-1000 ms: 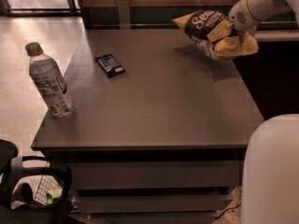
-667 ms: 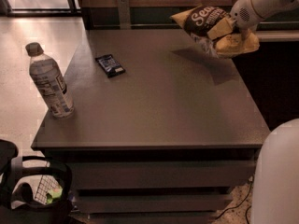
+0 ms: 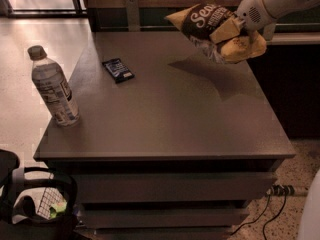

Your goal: Move brown chip bag near blue plastic bottle

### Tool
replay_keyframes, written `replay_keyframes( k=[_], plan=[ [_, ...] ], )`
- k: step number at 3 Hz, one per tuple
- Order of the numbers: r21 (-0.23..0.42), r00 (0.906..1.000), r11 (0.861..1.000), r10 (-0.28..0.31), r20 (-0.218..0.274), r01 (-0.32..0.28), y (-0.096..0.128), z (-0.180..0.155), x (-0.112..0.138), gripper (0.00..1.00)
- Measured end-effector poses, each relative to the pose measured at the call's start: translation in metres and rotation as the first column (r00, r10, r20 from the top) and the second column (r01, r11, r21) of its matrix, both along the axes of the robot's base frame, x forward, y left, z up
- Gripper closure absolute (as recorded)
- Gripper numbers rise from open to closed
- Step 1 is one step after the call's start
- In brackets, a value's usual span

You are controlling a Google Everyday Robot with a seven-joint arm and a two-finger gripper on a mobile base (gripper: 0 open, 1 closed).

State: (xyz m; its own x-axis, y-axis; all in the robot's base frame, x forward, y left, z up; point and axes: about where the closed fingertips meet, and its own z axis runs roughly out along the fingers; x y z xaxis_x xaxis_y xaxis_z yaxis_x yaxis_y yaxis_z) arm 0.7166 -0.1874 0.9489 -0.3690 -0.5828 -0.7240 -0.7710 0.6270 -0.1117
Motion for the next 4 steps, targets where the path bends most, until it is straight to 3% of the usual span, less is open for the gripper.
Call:
replay_keyframes(
  k=[1, 2, 3, 4],
  plan=[
    [-0.010, 0.9972, 0.997, 0.073, 0.014, -0.073, 0.031, 0.011, -0.030, 1.00],
    [-0.018, 0.9859, 0.986, 0.165, 0.028, -0.164, 0.061, 0.022, -0.061, 1.00],
    [-0.026, 0.9622, 0.965, 0.263, 0.070, -0.262, 0.092, 0.039, -0.096, 1.00],
    [-0.025, 0.9618, 0.964, 0.265, 0.070, -0.263, 0.093, 0.039, -0.097, 1.00]
  ],
)
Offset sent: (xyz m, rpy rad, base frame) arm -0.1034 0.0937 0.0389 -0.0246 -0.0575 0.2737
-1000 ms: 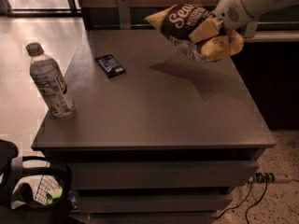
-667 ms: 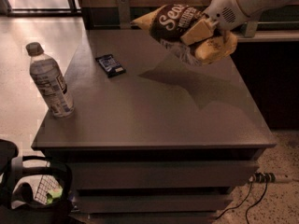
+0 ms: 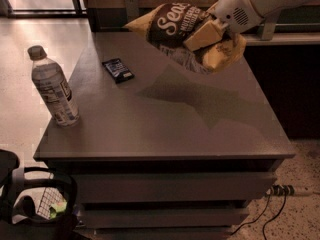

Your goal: Move brown chip bag near blue plastic bottle

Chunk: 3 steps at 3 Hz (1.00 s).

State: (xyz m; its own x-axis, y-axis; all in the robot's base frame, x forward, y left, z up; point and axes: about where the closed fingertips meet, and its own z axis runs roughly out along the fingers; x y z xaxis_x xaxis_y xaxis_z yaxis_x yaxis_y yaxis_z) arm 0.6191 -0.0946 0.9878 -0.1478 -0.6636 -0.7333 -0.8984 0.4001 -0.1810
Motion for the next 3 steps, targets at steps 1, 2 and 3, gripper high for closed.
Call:
replay_keyframes(
  k=[1, 2, 3],
  plan=[
    [0.028, 0.9990, 0.999, 0.042, -0.014, -0.042, 0.036, -0.006, -0.038, 1.00],
    [-0.010, 0.9956, 0.996, 0.084, -0.042, -0.085, 0.081, -0.010, -0.091, 1.00],
    [-0.098, 0.9870, 0.987, 0.117, -0.110, -0.128, 0.113, -0.026, -0.129, 1.00]
  ],
)
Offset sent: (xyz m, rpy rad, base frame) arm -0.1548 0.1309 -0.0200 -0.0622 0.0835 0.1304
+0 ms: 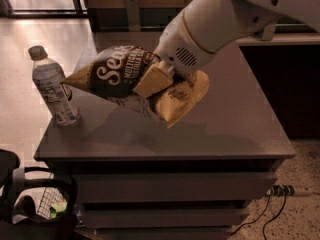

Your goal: Move brown chip bag near blue plastic bottle

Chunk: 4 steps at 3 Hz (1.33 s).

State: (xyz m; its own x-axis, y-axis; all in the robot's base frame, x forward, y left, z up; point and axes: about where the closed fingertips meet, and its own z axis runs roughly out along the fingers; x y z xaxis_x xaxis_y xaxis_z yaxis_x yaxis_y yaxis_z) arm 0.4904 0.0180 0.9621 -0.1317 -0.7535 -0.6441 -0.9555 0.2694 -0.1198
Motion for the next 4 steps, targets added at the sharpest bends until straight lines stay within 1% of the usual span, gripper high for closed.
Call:
replay_keyframes(
  k=[1, 2, 3, 4],
  plan=[
    [-0.101, 0.9975, 0.994, 0.032, -0.063, -0.038, 0.015, -0.023, -0.019, 1.00],
    [-0.162, 0.9950, 0.985, 0.054, -0.084, -0.067, 0.012, -0.048, -0.016, 1.00],
    [-0.164, 0.9954, 0.984, 0.055, -0.079, -0.068, 0.012, -0.046, -0.017, 0.82],
    [-0.165, 0.9956, 0.984, 0.057, -0.075, -0.069, 0.013, -0.044, -0.019, 0.59]
  ],
)
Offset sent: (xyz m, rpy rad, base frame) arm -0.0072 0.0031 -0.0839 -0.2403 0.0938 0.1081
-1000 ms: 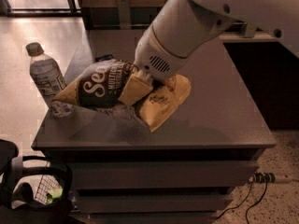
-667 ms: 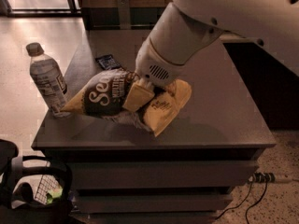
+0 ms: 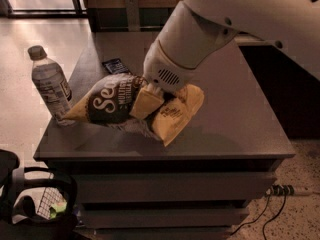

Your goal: Move brown chip bag near blue plastic bottle

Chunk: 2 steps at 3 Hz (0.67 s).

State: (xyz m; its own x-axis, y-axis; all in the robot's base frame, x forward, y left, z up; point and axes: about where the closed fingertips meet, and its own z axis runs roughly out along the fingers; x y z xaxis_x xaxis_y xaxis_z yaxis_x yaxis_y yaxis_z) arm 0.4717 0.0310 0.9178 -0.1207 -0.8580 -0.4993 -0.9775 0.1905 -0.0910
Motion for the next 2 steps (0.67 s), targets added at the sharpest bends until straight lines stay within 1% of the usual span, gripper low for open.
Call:
replay_keyframes(
  k=[2],
  plan=[
    [-0.002, 1.0000, 1.000, 0.003, 0.009, -0.003, 0.0017, 0.0037, -0.0025, 0.12]
  ],
)
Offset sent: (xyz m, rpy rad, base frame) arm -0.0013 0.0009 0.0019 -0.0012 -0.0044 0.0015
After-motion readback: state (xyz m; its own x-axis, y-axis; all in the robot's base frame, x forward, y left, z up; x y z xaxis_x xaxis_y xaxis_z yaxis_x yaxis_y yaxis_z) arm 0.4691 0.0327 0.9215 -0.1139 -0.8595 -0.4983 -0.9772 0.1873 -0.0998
